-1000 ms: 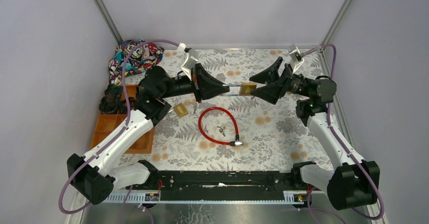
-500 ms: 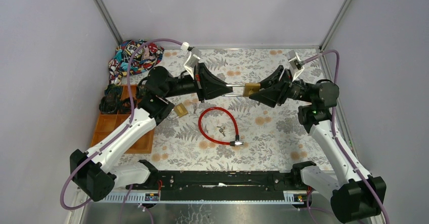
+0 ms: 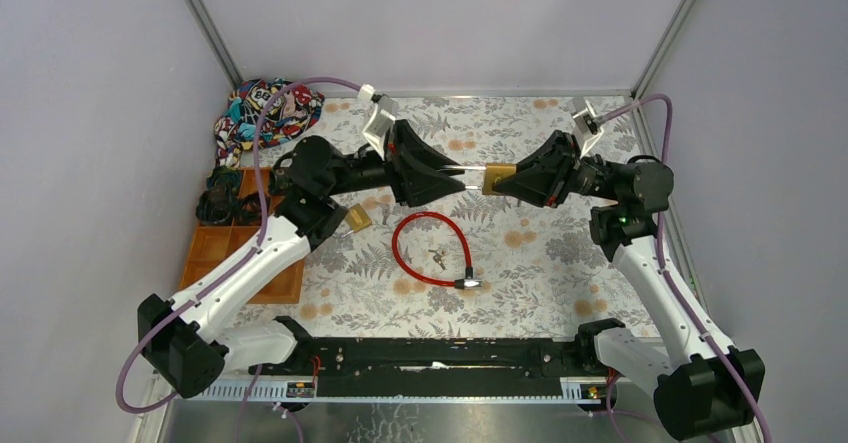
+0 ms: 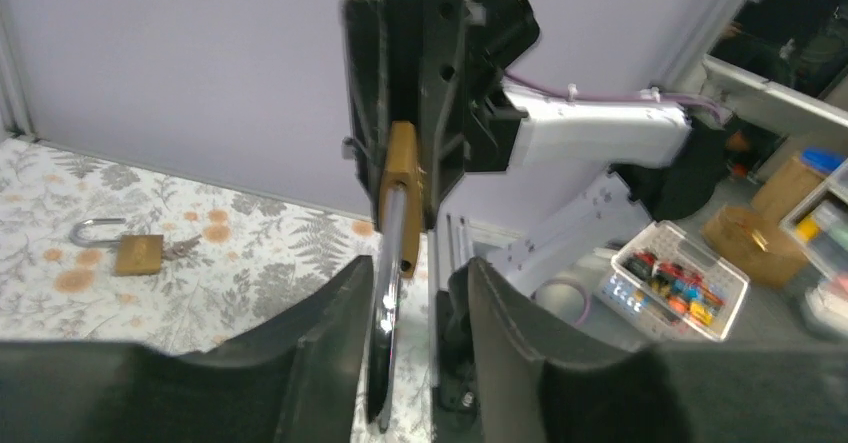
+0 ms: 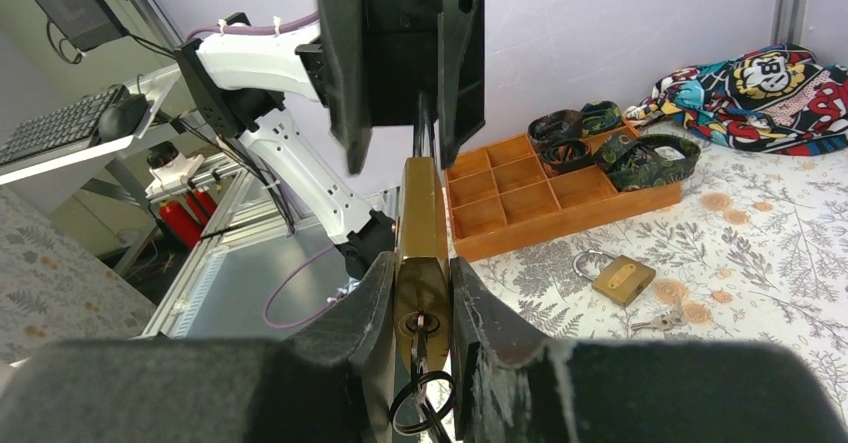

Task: Lock with the key
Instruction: Pick up the lock from the center of the board, then lock the lock.

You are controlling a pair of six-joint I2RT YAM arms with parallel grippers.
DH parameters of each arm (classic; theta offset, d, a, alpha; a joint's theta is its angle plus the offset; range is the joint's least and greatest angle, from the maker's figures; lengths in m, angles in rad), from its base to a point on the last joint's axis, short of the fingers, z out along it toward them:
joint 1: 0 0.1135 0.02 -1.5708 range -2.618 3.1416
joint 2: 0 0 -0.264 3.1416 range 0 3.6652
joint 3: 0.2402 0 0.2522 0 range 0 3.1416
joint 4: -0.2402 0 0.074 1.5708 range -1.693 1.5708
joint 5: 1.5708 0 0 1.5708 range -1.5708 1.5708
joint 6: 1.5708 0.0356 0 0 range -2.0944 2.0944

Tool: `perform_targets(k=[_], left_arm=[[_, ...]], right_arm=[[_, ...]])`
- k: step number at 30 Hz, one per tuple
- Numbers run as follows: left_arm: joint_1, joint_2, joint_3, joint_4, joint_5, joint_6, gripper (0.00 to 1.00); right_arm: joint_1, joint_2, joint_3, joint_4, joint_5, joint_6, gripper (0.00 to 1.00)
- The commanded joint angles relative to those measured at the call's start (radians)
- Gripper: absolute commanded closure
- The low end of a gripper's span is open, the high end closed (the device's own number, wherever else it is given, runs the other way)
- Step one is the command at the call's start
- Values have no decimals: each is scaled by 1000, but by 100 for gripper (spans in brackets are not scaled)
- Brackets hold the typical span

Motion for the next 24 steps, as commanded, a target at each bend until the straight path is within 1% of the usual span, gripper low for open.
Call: perform_targets(k=[1, 3, 6, 8, 9, 11, 12, 15, 18, 19, 24], left_arm=[[-21, -31, -1, 60, 54, 15, 44], [4, -52, -6, -31, 55, 89, 38], [45, -73, 4, -169, 23, 203, 38], [64, -84, 14, -202, 12, 245, 40], [72, -87, 16, -194, 13, 247, 42], [75, -89, 10, -151, 31, 233, 51], [75, -86, 7, -122, 50, 213, 52], [73, -75, -2, -50, 94, 153, 53], [57, -71, -6, -41, 103, 146, 53], [53, -69, -8, -37, 100, 143, 56], [36, -64, -6, 1, 107, 115, 93]], right_arm=[[7, 8, 88, 49, 29, 31, 100], [8, 16, 127, 49, 16, 37, 100], [7, 35, 161, 65, -8, 59, 100], [7, 38, 169, 84, -18, 70, 100], [7, 38, 172, 85, -22, 70, 100], [7, 38, 175, 84, -26, 70, 100], [7, 38, 175, 84, -28, 71, 100], [7, 36, 181, 79, -30, 73, 100], [7, 35, 190, 41, -32, 51, 100], [7, 35, 190, 29, -33, 44, 100], [8, 36, 188, 3, -34, 21, 100]])
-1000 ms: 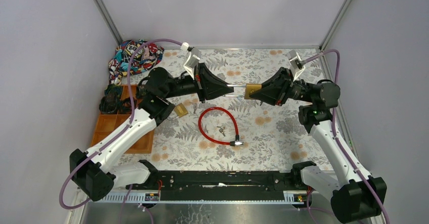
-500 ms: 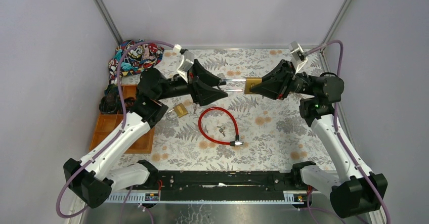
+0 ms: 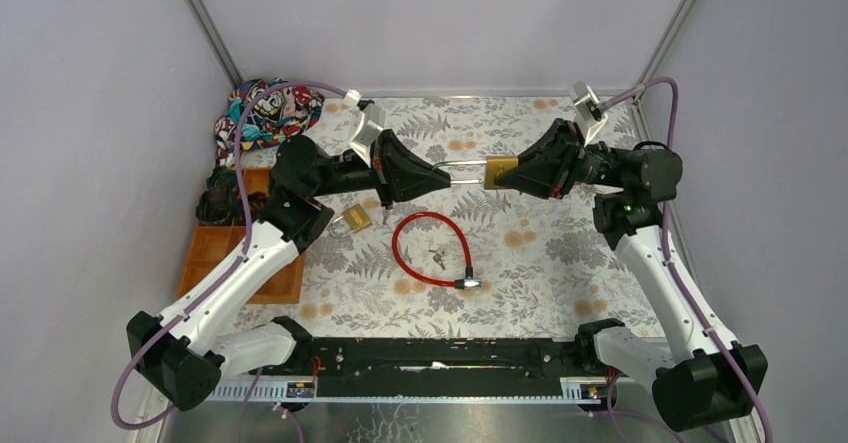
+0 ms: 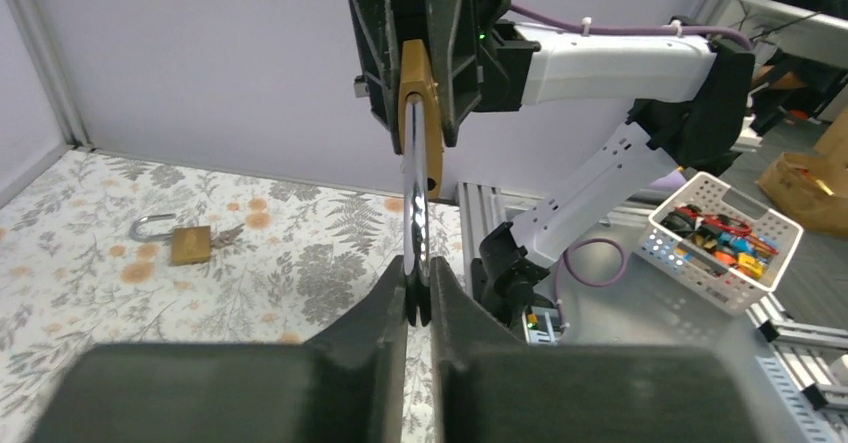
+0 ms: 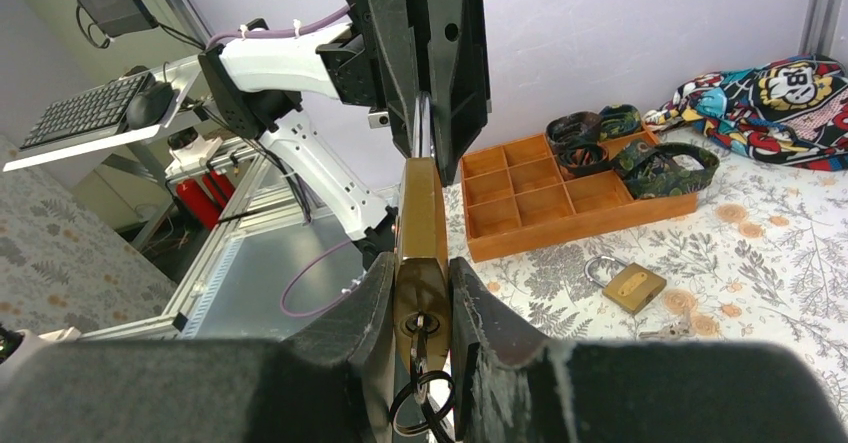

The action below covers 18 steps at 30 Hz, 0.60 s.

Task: Lock with the key
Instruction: Lock the lock.

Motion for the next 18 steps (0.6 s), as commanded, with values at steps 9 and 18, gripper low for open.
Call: perform_targets(k=[9, 18], left_arm=[[-116, 57, 15, 134, 20, -71, 100], [-171, 133, 57, 173, 13, -130, 100]], right_arm=[[5, -6, 50, 4, 69, -95, 100], [7, -11, 17, -25, 98, -160, 100]])
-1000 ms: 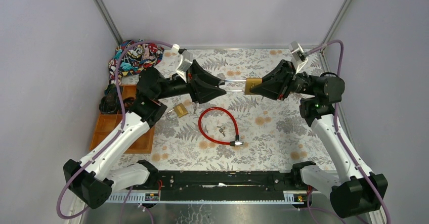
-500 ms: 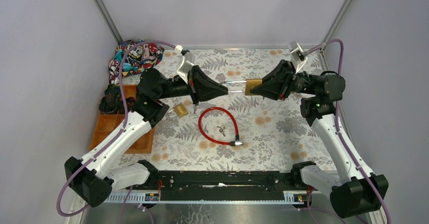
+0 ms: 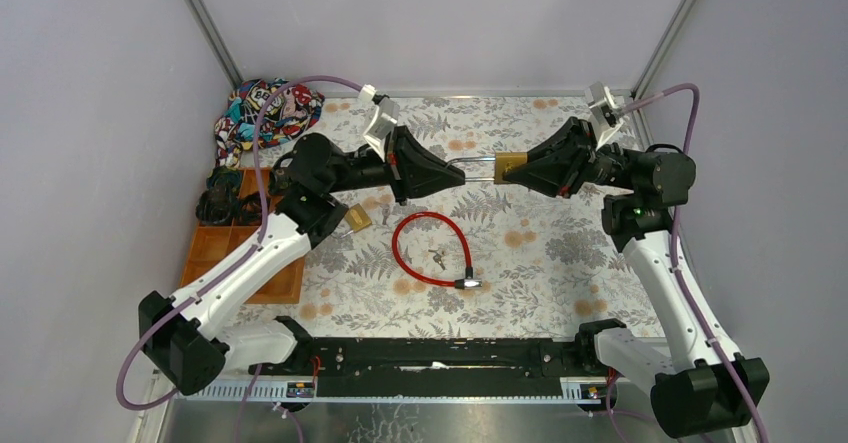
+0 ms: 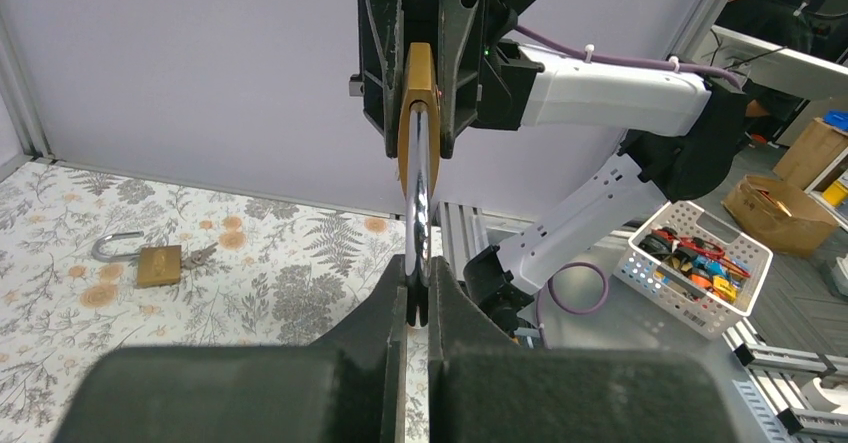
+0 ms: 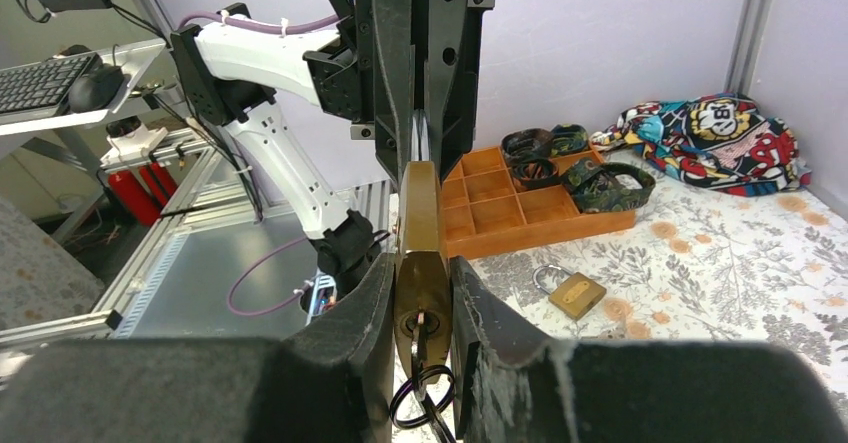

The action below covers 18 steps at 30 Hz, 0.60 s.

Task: Lock with the key
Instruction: Lock the lock.

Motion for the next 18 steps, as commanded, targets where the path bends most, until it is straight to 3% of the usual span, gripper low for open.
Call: perform_targets(k=[1, 11, 18], left_arm=[[-108, 62, 51, 87, 41, -51, 100], [-201, 149, 143, 73, -38, 34, 100], [-253, 193, 169, 44, -7, 63, 100]], right_arm=[[43, 13, -3, 2, 110, -67, 100], [90, 75, -69, -20, 193, -100, 100], [103, 75, -88, -43, 203, -113, 100]])
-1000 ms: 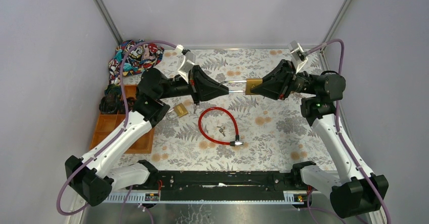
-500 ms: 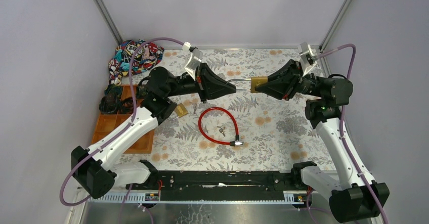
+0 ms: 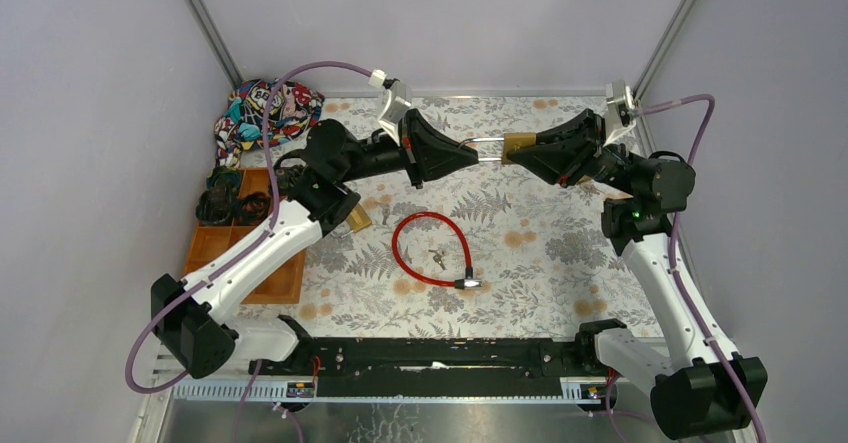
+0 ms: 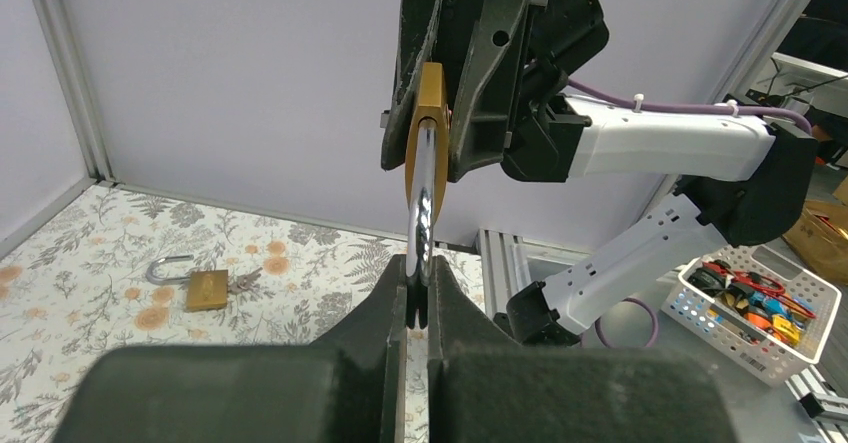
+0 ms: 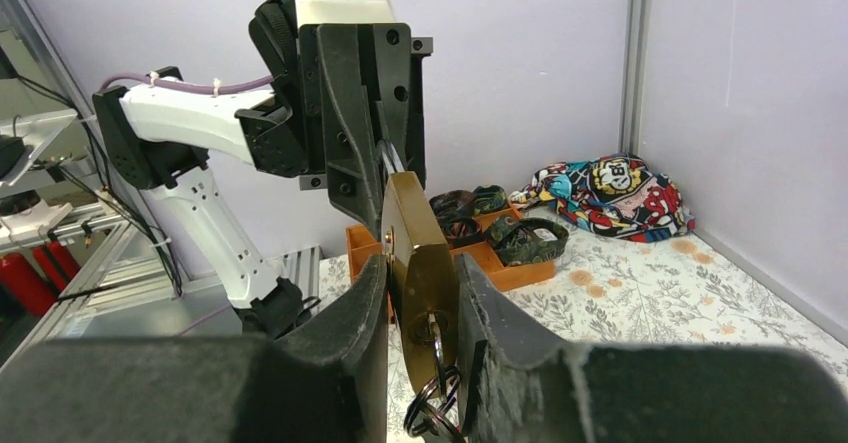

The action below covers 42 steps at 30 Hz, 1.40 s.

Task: Lock with the key
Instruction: Lock the lock.

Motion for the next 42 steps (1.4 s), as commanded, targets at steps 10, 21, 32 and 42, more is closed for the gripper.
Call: perform_targets(k=[10, 21, 32, 42], left_arm=[[-233, 106, 56, 84, 100, 12, 100], [-78, -7, -13, 137, 45, 24, 84], [15, -85, -82, 127, 72, 19, 100], [115, -186, -168, 34, 128, 130, 100]], right_arm=[[121, 64, -24, -48, -20, -5, 100], [120, 11, 32, -204, 5, -94, 100], [79, 3, 231, -655, -78, -325, 4], [-25, 14, 329, -1008, -218, -562, 18]])
